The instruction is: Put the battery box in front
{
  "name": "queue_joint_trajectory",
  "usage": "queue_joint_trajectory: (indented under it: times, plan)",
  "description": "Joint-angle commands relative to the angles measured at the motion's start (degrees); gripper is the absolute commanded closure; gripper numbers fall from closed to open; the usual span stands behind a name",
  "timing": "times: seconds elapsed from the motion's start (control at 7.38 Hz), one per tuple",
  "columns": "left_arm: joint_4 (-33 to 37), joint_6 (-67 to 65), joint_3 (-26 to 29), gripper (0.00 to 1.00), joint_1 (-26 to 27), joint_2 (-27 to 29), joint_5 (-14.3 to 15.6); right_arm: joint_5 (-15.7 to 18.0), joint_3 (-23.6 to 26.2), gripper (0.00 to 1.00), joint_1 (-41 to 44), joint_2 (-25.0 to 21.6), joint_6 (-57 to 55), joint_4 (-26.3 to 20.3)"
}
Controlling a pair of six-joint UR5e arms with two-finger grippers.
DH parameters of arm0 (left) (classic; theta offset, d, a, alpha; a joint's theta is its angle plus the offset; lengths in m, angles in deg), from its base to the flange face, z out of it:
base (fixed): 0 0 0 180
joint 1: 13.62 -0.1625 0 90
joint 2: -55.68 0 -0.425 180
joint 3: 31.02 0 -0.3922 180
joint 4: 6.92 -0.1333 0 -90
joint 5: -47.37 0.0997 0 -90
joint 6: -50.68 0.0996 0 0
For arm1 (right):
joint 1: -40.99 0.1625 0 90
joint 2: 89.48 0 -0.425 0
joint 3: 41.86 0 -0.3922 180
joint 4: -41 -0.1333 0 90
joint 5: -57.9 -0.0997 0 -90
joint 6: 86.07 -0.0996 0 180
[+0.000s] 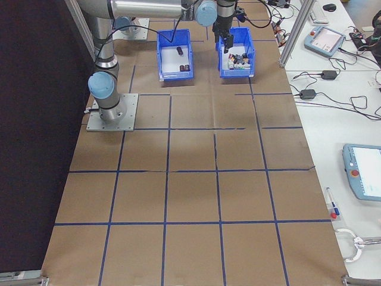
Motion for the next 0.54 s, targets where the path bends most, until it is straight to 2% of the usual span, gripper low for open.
queue_joint_trajectory:
  times: [0.0,0.14,0.27,0.41]
  plan:
    - [-6.0,-24.1,-3.8,0.01,10.4,-0.1,-0.1,0.9,-11.0,0.0,7.4,9.7,9.5,-0.2]
    - [-8.5,-34.4,-6.5,0.01,12.3,0.0,-0.2,1.1,-13.7,0.0,10.1,12.4,13.9,-0.3]
    - [-14.3,-45.6,-10.3,0.01,14.8,0.1,-0.3,1.1,-14.7,0.0,12.9,14.8,19.0,0.1]
    - [-23.6,-55.7,-14.1,0.01,18.8,0.6,-0.2,0.8,-14.8,0.0,15.3,16.0,23.9,0.7]
